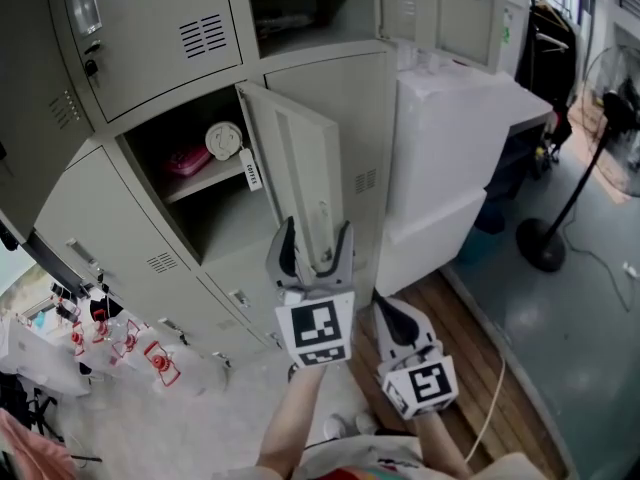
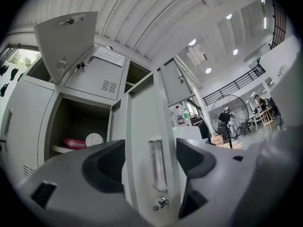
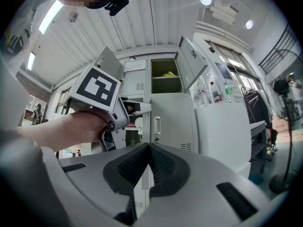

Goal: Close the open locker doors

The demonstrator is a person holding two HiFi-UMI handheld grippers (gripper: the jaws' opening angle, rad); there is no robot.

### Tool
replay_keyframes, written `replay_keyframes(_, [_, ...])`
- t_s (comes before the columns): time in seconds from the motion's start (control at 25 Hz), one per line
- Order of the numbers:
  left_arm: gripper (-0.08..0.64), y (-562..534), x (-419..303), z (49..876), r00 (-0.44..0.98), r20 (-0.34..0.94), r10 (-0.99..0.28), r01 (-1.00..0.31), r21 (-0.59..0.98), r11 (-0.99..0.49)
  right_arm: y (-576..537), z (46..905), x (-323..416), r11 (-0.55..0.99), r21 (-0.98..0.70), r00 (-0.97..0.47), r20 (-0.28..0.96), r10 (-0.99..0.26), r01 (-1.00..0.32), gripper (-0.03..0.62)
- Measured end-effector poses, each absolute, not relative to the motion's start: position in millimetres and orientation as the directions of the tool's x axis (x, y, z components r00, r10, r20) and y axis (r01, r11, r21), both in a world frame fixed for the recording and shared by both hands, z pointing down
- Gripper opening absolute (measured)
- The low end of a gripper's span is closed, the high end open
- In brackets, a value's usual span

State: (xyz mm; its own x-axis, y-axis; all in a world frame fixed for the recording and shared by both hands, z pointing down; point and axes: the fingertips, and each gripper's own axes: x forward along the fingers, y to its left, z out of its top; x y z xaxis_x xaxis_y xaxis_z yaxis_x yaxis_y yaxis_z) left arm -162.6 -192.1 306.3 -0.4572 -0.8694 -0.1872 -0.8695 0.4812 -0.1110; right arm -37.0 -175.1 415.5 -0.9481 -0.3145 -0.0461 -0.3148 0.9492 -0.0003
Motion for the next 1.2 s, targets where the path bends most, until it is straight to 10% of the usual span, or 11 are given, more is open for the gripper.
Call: replay_keyframes(1.2, [0.314,-89.3,-204.4,303.7,-0.621,-0.219,-0.753,-0.766,-0.038,0.642,-119.3,415.1,-92.3,0.996,0.023,-0.995,-0.048,-0.087,-0.089,0.005])
